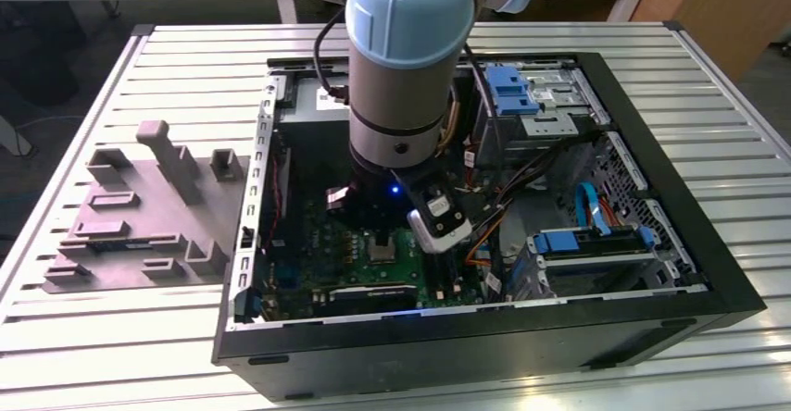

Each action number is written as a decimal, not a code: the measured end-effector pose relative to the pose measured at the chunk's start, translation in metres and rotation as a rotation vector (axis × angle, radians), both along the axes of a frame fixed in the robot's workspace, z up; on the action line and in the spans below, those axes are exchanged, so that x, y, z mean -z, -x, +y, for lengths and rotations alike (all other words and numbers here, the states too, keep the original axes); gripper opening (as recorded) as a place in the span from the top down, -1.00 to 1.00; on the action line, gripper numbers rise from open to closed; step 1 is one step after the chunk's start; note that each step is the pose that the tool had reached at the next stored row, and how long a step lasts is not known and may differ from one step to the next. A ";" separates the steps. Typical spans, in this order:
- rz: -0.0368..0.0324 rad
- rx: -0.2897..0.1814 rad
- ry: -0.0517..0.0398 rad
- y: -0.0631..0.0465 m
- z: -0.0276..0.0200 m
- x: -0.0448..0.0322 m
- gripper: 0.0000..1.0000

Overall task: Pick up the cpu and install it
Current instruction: 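Close the cpu cover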

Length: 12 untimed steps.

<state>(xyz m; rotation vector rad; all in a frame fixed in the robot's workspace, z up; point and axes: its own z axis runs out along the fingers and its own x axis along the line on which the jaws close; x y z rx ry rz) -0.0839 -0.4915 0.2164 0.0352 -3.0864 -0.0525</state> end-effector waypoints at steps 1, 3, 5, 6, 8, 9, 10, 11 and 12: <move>0.0000 0.000 0.0000 0.000 0.0000 -0.0001 0.79; 0.0002 0.000 0.0005 0.000 -0.0001 -0.0014 0.79; -0.0005 0.000 0.0004 0.000 0.0000 -0.0050 0.79; -0.0005 0.000 0.0010 0.000 0.0000 -0.0076 0.79; -0.0007 0.000 0.0017 0.000 0.0001 -0.0134 0.79; -0.0009 0.000 0.0020 0.000 0.0001 -0.0167 0.79; -0.0010 0.000 0.0022 0.000 0.0001 -0.0199 0.79; -0.0013 0.000 0.0024 0.000 0.0001 -0.0231 0.79; -0.0016 0.000 0.0024 0.000 0.0001 -0.0263 0.79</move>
